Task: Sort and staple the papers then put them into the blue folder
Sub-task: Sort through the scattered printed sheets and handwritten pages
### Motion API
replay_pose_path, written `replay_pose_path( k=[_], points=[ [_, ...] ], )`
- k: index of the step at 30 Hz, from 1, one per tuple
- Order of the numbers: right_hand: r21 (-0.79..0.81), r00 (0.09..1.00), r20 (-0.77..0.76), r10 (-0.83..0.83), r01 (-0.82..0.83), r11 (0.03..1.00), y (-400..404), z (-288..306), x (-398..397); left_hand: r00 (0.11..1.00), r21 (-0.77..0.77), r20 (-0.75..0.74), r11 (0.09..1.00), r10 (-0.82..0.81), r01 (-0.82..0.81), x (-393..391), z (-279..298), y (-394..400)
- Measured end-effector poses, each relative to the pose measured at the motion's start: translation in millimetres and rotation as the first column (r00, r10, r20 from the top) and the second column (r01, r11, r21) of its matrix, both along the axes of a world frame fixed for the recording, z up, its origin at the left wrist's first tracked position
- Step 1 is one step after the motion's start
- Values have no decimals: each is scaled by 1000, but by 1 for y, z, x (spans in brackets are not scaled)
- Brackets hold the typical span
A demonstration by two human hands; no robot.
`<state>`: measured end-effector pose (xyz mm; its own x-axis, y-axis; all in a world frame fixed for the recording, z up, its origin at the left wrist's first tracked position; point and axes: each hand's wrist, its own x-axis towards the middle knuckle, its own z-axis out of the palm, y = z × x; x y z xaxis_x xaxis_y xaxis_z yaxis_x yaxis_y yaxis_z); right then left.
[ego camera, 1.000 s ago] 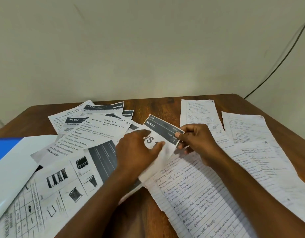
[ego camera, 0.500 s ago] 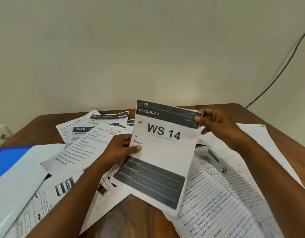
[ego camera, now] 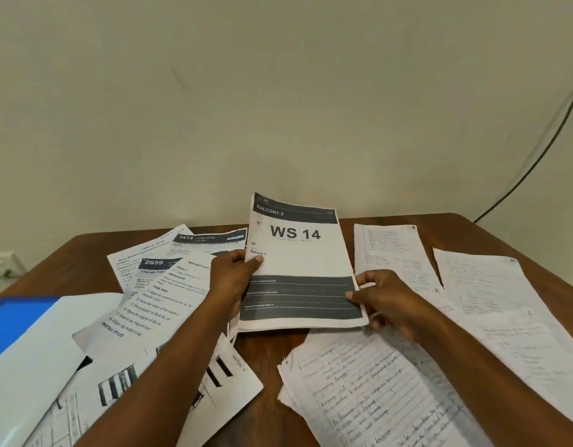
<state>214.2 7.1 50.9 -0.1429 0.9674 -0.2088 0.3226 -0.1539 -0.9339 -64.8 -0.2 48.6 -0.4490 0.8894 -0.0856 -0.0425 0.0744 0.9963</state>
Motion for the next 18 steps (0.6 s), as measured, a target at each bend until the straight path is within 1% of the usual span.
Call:
replay_pose_path(
  k=[6, 11, 13, 15, 16, 18],
  points=[
    [86, 974, 40, -222, 218, 972, 51, -10, -9, 996, -112, -61, 992, -67, 59, 9, -6, 48],
    [47, 946, 73, -317, 315, 948, 84, -25, -17, 952, -182, -292, 983, -88, 35, 11, -8, 60],
    [27, 932, 69, -355, 354, 935, 89, -28, -20, 911, -199, -385, 977, -147, 74, 8, -8, 59],
    [19, 920, 52, -388, 387, 922, 93, -31, -20, 860, -221, -437, 958, -263, 181, 6, -10, 58],
    [21, 913, 50, -406, 405, 914, 94, -32, -21, 826, -242, -461, 941, -325, 235, 6, -11, 57],
    [43, 896, 63, -439, 437, 898, 96, -32, -21, 730, -307, -549, 910, -408, 278, 7, -12, 56]
  ],
)
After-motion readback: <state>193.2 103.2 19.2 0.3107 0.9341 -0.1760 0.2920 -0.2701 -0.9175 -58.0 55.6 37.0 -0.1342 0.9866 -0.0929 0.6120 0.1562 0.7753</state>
